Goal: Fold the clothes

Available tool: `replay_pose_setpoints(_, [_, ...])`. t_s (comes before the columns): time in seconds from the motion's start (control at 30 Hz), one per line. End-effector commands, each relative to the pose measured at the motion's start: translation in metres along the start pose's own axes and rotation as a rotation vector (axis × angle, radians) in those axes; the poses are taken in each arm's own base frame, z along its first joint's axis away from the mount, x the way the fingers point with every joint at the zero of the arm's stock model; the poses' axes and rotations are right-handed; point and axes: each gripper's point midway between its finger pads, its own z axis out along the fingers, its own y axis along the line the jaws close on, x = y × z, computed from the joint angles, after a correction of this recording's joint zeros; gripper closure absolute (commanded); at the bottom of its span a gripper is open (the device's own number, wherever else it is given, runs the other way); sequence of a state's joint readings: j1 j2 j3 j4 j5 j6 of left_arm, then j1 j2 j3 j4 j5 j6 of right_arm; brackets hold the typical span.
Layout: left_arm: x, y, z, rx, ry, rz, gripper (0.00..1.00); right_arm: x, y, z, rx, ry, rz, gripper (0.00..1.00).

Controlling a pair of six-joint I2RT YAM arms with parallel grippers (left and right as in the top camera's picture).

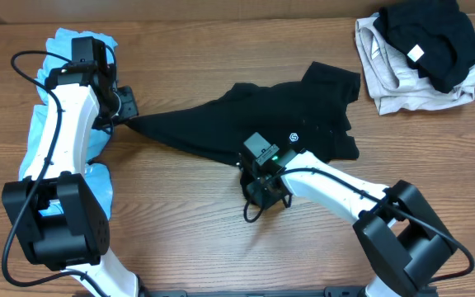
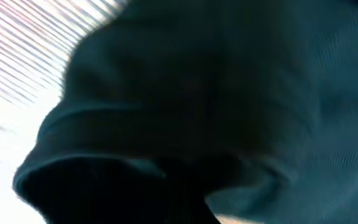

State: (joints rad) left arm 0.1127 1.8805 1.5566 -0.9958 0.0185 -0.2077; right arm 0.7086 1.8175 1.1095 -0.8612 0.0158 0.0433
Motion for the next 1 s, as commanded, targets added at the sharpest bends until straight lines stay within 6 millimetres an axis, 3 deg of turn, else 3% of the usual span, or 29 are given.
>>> replay_pose_setpoints(0.0, [-0.012, -0.003, -0.023, 0.004, -0.050, 0.007, 0.96, -0.028, -0.008, -0.043, -0.001, -0.128, 0.065, 0.96])
replay_pose_setpoints(0.17, [-0.030, -0.011, -0.075, 0.037, -0.147, 0.011, 0.96, -0.045, -0.036, -0.106, -0.005, -0.270, 0.178, 0.96])
replay_pose_setpoints(0.5, [-0.047, -0.016, -0.201, 0.086, -0.453, 0.063, 0.96, -0.045, -0.137, -0.243, 0.029, -0.606, 0.463, 0.96])
replay_pose_setpoints(0.7, [-0.039, -0.015, -0.246, 0.105, -0.573, 0.077, 0.96, -0.024, -0.166, -0.301, 0.067, -0.765, 0.542, 0.96])
replay_pose_setpoints(0.97, [-0.029, -0.026, -0.326, 0.214, -0.812, 0.111, 0.96, 0.026, -0.185, -0.403, 0.171, -1.043, 0.620, 0.96])
